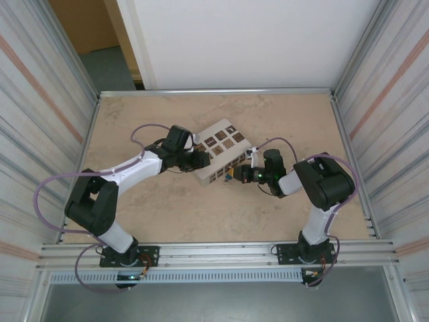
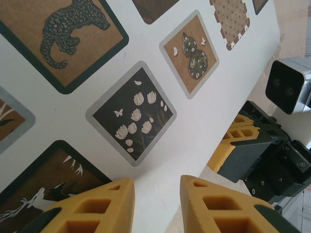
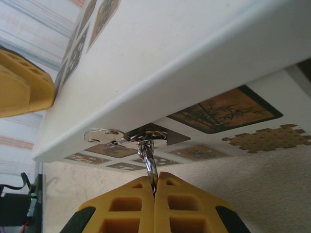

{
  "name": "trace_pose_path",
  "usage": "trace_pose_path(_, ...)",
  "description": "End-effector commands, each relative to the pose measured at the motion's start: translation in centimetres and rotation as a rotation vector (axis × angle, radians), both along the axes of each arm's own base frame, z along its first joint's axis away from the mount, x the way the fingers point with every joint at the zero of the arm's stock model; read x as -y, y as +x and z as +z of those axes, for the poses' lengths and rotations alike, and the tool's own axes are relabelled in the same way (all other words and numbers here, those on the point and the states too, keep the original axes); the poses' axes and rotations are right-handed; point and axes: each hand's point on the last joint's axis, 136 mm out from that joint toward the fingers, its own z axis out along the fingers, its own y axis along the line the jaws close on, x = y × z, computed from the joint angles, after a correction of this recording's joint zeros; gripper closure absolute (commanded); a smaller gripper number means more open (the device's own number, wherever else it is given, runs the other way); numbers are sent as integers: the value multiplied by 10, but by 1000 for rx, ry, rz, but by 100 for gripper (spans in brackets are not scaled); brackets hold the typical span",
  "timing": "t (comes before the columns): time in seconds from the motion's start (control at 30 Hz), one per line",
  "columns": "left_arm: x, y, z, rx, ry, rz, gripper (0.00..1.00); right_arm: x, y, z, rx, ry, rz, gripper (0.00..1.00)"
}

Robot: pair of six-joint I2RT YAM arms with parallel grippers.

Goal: Unlock the padlock with the key

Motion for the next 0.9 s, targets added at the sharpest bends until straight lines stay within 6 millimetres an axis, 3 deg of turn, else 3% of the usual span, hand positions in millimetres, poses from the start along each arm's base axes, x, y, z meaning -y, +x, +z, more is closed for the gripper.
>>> trace_pose_path(0.0, -16, -18, -30, -70, 86, 6, 70, -2, 4, 17, 16, 45, -41, 98)
trace_pose_path(0.47, -23, -28, -41, -85, 99, 15, 70, 4, 22, 36, -24, 145, -234, 100)
trace_pose_path(0.87, -26, -34, -51, -98, 103, 18, 70, 4, 37, 43, -44, 170, -296, 100)
